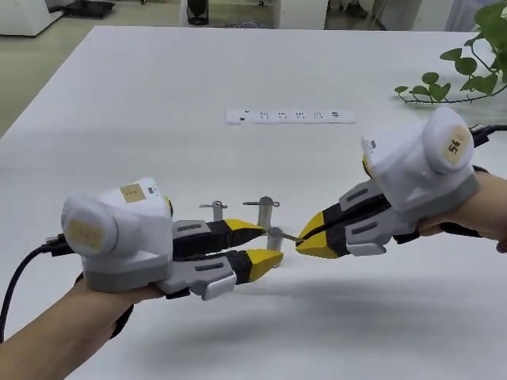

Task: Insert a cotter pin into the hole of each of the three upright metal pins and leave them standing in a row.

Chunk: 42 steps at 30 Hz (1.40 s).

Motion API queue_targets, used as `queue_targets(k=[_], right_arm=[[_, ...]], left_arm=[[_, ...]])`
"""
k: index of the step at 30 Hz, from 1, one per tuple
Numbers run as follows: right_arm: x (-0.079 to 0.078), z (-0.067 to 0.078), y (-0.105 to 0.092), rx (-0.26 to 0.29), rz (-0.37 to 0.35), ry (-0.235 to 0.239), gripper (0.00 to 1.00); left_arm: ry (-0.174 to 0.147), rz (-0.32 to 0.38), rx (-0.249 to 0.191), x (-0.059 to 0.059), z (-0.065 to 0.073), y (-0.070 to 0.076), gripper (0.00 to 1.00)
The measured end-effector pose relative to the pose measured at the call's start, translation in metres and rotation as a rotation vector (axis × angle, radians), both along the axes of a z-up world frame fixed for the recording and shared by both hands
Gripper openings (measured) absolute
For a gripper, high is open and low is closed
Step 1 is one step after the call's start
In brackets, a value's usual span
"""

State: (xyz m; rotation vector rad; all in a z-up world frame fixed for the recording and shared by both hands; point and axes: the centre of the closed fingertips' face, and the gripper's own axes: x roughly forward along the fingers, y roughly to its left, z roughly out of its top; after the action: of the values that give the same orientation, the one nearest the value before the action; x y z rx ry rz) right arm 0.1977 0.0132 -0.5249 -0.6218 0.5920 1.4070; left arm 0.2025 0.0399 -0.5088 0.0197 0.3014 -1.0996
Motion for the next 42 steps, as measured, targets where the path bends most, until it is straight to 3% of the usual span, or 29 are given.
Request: queue_targets(k=[3,6,15,18,35,42], right_arm=[[0.005,-0.005,-0.007,-0.030,0.006,-0.021,0.00],[0.007,-0.007,-0.012,-0.060,0.015,-0.040,0.00],[0.019,-0.017,-0.024,-0.141,0.043,-0.091,0.00],[0.024,-0.022,-0.028,-0.182,0.064,-0.113,0.00],[0.040,-0.040,-0.032,-0.249,0.089,-0.142,0.00],[0.045,-0.044,-0.030,-0.252,0.104,-0.145,0.00]], left_arm=[[-0.038,0.015,0.048,0.003,-0.005,-0.001,0.28],[-0.057,0.044,0.074,0.006,-0.010,-0.002,0.31],[-0.075,0.127,0.124,0.020,-0.022,-0.002,0.31],[-0.067,0.141,0.134,0.022,-0.028,-0.003,0.31],[-0.022,0.183,0.223,0.036,-0.064,-0.013,0.25],[0.014,0.205,0.217,0.043,-0.072,-0.013,0.21]])
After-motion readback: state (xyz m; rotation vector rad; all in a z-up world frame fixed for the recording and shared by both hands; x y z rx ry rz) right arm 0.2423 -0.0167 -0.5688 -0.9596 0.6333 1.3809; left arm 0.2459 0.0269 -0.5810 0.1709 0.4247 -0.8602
